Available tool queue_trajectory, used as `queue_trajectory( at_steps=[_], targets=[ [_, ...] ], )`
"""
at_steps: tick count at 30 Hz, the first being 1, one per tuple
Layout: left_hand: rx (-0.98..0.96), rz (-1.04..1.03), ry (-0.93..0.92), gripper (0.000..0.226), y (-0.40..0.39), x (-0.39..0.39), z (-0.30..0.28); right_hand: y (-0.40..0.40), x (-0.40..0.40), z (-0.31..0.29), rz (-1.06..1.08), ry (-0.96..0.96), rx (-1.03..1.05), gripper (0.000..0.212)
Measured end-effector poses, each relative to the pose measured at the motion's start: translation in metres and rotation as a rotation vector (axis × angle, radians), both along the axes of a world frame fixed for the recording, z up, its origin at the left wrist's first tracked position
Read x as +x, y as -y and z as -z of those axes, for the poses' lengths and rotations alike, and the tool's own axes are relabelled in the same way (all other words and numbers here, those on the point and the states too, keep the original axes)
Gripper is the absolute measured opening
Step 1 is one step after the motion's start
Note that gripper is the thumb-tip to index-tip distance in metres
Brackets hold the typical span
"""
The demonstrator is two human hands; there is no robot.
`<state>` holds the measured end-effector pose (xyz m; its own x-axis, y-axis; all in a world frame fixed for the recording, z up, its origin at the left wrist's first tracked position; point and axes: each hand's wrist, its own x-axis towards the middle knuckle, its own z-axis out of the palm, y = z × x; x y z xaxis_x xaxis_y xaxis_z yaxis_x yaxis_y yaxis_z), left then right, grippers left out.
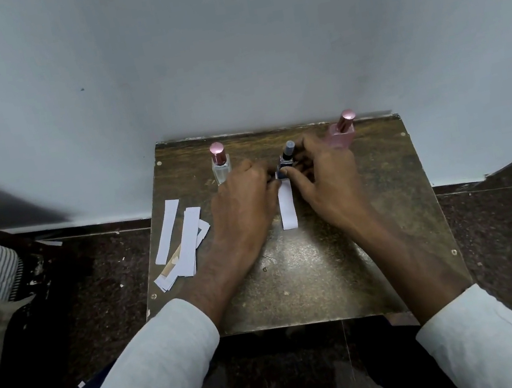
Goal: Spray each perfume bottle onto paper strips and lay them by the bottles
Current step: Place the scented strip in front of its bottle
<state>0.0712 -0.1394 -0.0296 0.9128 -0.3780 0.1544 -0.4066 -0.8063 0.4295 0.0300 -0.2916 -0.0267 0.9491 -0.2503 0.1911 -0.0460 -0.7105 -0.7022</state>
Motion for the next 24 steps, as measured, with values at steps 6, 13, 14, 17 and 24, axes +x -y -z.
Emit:
queue_trajectory(
  at_steps=[6,13,14,17,24],
  targets=[
    [-0.006,0.007,0.012,0.024,0.000,0.001,0.002,0.000,0.002,0.001,-0.032,0.019,-0.015,0.026],
    [-0.018,0.030,0.024,0.024,-0.003,0.000,0.004,0.003,0.002,0.006,-0.034,0.016,-0.038,0.027],
    [-0.026,0.033,0.025,0.024,-0.003,0.000,0.003,0.003,0.002,0.006,-0.033,0.011,-0.044,0.029],
    [-0.054,0.051,0.039,0.023,-0.006,-0.001,0.002,0.002,-0.001,0.005,-0.033,-0.001,-0.051,0.041],
    [-0.132,0.072,0.081,0.013,-0.025,-0.017,-0.004,-0.005,-0.030,-0.005,0.072,0.073,-0.114,0.033]
  ],
)
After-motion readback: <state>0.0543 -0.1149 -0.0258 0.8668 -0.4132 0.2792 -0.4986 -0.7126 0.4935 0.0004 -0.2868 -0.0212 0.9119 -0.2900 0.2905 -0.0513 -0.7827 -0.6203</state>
